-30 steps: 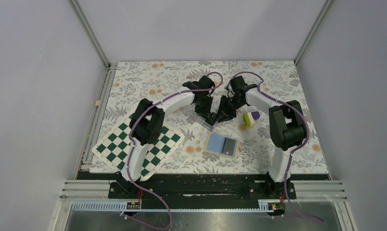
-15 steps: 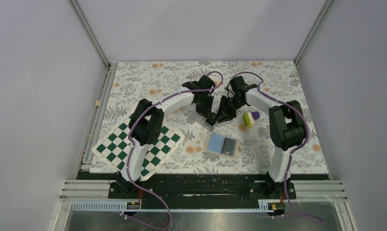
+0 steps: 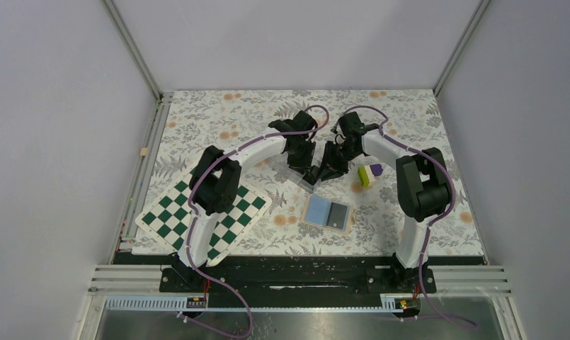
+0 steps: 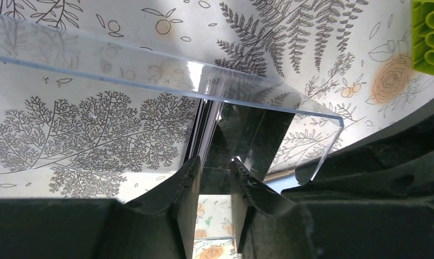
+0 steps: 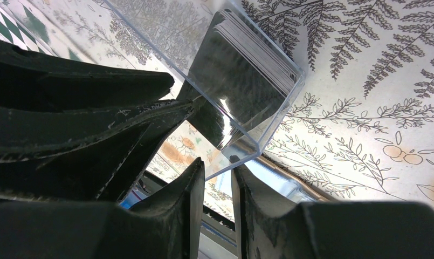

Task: Put the credit cards into the card holder
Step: Pick up the credit card from the storage box.

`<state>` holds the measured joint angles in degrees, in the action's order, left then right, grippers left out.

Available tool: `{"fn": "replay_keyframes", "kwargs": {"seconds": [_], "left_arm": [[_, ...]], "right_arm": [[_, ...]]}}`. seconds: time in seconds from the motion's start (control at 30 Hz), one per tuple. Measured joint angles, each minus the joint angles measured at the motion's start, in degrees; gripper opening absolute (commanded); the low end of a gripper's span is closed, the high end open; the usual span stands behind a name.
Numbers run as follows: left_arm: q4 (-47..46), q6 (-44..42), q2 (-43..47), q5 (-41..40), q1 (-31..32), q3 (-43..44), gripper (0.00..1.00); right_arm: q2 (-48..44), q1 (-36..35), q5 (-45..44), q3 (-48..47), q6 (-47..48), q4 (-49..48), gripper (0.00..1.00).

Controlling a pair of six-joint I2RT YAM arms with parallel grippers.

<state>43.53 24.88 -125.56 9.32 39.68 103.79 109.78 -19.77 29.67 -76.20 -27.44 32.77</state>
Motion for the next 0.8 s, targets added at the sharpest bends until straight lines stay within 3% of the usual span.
{"fn": "replay_keyframes", "kwargs": {"seconds": [0.43,0.57,0.8], "left_arm": [[0.1,-0.1,-0.6,3.5,0.4,0.0,0.14],[-0.4,-0.2,-0.6,4.4,0.4,0.0,0.28],[-0.5,-0.3,-0.6,0.4,0.5,0.0,0.32]], "right_arm": [[0.0,0.0,0.0,0.2,0.0,-0.1,0.32],[0.0,0.0,0.0,0.3,0.0,-0.1,0.32],[0.0,0.0,0.0,0.3,0.1,-0.1,0.32]]}}
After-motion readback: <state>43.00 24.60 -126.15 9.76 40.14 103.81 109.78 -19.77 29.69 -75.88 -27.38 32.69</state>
